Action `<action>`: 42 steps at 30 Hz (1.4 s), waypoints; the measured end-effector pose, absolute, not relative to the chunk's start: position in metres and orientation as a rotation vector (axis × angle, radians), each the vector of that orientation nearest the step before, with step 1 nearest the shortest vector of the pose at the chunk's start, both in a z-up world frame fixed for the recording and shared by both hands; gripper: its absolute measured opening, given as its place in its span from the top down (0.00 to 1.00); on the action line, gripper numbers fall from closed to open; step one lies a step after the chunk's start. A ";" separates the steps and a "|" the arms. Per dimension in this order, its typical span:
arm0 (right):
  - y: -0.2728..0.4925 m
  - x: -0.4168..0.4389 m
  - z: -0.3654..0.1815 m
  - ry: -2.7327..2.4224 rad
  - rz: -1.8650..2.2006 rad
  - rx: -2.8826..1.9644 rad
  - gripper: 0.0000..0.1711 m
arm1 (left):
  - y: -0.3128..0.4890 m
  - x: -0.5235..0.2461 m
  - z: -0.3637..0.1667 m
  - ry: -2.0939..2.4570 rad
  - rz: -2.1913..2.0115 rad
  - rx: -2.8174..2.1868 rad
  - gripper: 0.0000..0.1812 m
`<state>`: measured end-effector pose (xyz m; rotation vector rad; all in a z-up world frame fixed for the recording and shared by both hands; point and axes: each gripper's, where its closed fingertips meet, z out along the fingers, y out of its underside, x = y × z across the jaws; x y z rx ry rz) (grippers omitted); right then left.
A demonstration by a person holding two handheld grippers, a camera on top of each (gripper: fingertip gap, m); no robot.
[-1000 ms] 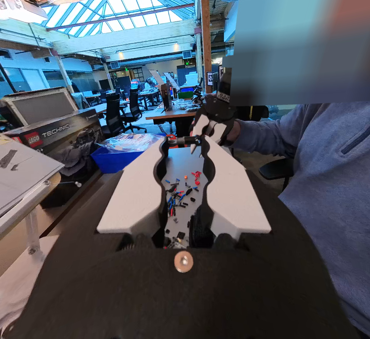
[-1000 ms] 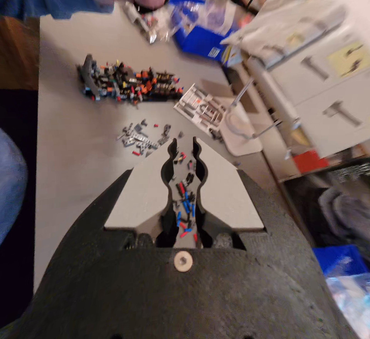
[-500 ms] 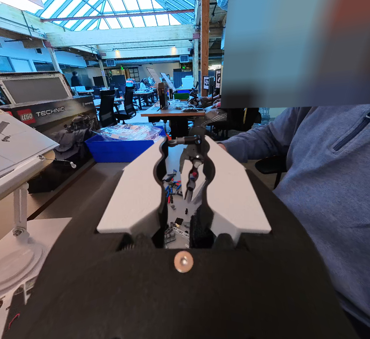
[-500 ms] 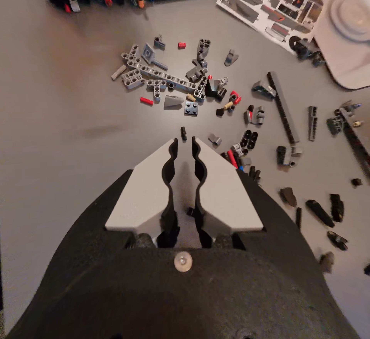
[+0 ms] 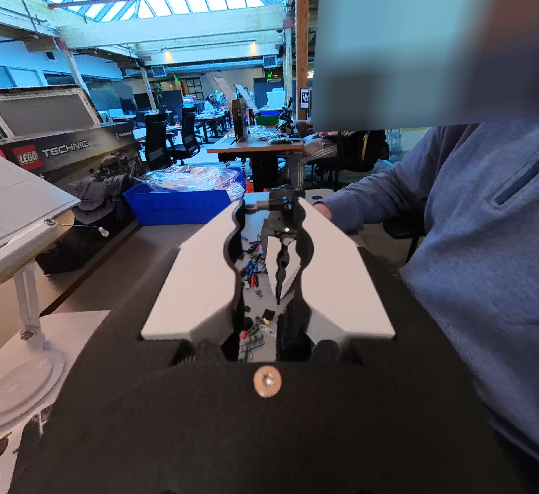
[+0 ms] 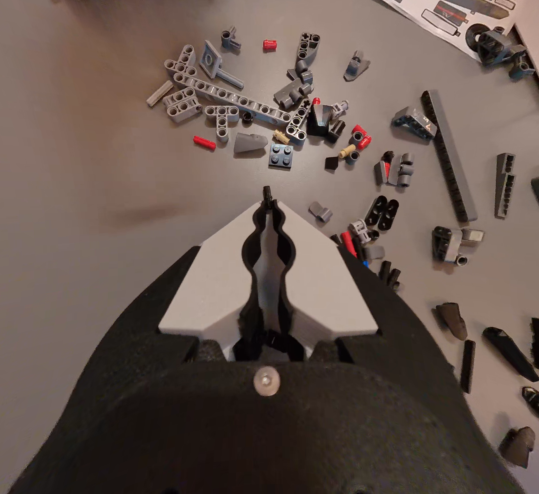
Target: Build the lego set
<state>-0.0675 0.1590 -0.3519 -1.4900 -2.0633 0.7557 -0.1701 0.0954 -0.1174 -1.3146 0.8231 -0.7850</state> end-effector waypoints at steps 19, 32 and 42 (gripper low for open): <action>0.153 -0.087 -0.171 -1.828 0.685 -1.074 1.00 | 0.124 -0.122 -0.103 0.947 -0.705 -1.304 0.83; 0.119 -0.118 -0.118 -1.814 0.647 -0.827 1.00 | 0.116 -0.121 -0.112 0.975 -0.627 -1.295 0.83; 0.108 -0.120 -0.107 -1.769 0.707 -0.781 1.00 | 0.114 -0.123 -0.107 0.954 -0.637 -1.253 0.83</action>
